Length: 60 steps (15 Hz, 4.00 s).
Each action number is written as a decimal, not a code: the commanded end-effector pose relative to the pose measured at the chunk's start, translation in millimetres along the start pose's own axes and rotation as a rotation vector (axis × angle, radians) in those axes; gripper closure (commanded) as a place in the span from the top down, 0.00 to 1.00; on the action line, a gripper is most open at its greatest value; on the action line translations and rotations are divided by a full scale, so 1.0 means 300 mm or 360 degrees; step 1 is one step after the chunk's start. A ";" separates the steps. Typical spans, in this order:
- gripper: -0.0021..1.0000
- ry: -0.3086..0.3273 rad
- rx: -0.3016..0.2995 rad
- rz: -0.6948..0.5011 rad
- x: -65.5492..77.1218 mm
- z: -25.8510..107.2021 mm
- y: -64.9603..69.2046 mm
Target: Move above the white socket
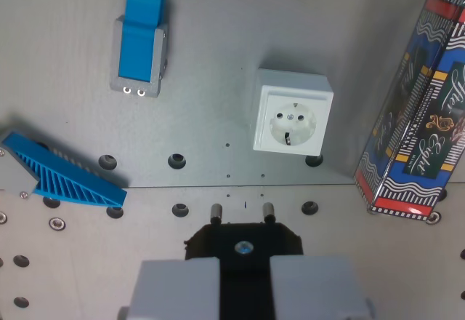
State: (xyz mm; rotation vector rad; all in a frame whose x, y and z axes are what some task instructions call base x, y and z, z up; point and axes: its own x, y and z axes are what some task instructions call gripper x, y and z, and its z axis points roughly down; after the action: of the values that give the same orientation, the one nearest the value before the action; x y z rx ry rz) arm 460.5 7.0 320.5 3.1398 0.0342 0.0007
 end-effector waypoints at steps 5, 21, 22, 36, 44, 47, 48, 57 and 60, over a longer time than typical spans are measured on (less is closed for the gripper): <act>0.00 0.0000 0.0000 0.0001 -0.001 0.000 0.000; 0.00 0.0087 0.0007 0.0063 -0.025 0.087 0.022; 0.00 0.0098 0.0008 0.0067 -0.029 0.099 0.025; 0.00 0.0090 0.0016 0.0156 -0.086 0.306 0.071; 0.00 0.0100 0.0023 0.0200 -0.127 0.440 0.101; 0.00 0.0101 0.0027 0.0211 -0.143 0.491 0.113; 0.00 0.0100 0.0029 0.0214 -0.148 0.508 0.117; 0.00 0.0107 0.0056 0.0233 -0.186 0.633 0.144; 0.00 0.0113 0.0064 0.0239 -0.198 0.662 0.151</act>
State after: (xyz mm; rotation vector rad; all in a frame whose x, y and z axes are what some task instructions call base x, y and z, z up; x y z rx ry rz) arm 406.9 -36.7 128.6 3.1358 -0.1420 -0.0505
